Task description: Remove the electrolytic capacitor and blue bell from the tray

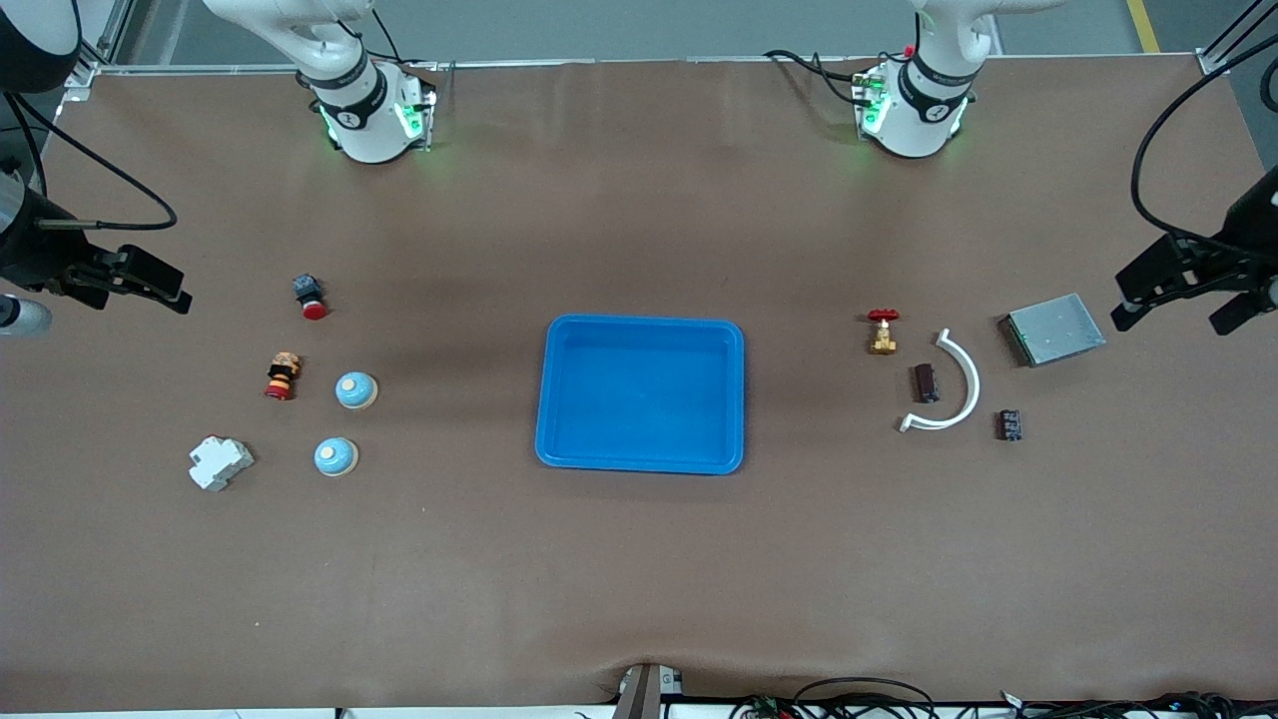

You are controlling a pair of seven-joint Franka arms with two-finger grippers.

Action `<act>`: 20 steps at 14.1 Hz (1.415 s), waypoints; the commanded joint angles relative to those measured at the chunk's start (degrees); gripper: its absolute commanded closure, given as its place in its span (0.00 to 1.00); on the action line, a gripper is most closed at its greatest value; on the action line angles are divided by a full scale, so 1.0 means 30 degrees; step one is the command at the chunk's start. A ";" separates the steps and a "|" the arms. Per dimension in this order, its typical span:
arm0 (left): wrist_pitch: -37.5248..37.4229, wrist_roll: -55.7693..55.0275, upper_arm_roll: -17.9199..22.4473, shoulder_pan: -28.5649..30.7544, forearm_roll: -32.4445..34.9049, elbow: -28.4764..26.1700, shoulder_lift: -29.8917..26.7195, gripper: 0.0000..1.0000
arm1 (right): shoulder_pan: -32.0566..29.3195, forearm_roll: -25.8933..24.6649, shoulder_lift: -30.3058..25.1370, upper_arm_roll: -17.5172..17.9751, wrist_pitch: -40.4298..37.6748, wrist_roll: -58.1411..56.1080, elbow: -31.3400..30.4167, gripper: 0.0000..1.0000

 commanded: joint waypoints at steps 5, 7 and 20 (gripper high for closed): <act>0.0143 0.0506 -0.0122 0.0426 -0.0048 -0.0496 -0.0394 0.00 | -0.0029 -0.0247 -0.0547 0.0067 0.0219 -0.0692 -0.0591 0.00; 0.0231 0.0506 -0.0093 0.0485 -0.0077 -0.0467 -0.0394 0.00 | -0.0029 -0.0247 -0.0547 0.0067 0.0248 -0.0692 -0.0621 0.00; 0.1081 0.0155 0.0728 -0.1098 0.0421 -0.0496 0.0427 0.00 | -0.0029 -0.0188 -0.0547 0.0067 0.0248 -0.0692 -0.0650 0.00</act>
